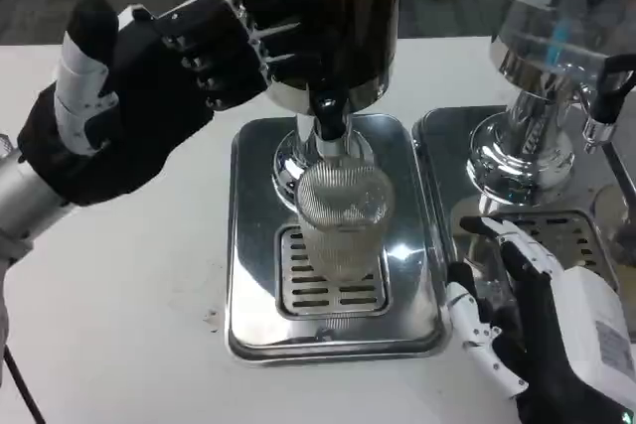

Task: Grasp the cup under the faucet to collect the drink, then remove the cup.

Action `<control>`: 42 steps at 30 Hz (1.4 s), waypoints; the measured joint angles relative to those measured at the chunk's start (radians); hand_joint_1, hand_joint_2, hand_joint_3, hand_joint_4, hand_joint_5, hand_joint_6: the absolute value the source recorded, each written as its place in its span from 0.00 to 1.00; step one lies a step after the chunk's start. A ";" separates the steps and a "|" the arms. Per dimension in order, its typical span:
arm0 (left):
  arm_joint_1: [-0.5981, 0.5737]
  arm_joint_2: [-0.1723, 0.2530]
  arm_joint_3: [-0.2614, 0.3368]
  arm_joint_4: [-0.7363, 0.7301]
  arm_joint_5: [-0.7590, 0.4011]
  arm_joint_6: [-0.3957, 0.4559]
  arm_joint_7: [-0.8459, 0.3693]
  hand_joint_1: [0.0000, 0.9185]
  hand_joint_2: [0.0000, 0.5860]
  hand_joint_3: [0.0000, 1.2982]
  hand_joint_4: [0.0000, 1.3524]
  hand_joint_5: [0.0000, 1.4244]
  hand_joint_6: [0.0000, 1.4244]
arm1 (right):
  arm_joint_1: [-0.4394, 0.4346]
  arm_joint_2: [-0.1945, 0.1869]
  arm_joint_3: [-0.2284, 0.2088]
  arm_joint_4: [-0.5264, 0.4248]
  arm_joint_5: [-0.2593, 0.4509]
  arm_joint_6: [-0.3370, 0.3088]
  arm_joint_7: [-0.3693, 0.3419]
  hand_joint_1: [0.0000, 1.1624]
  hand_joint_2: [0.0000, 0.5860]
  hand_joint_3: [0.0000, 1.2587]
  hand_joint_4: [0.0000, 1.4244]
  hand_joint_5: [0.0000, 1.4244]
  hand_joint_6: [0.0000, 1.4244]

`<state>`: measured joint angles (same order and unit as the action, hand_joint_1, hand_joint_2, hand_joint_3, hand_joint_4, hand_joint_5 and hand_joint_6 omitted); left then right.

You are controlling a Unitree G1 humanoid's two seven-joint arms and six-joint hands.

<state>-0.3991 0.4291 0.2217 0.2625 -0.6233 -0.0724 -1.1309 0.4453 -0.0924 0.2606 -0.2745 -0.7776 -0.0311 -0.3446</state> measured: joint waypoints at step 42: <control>-0.028 -0.109 -0.009 0.042 0.045 -0.043 0.044 0.00 0.14 0.08 0.00 0.04 0.09 | 0.017 0.003 0.000 0.001 0.005 0.000 0.000 0.18 0.78 0.22 0.12 0.12 0.18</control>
<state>-0.4268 0.3199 0.2128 0.3045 -0.5779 -0.1154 -1.0867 0.4623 -0.0894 0.2605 -0.2739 -0.7721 -0.0311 -0.3450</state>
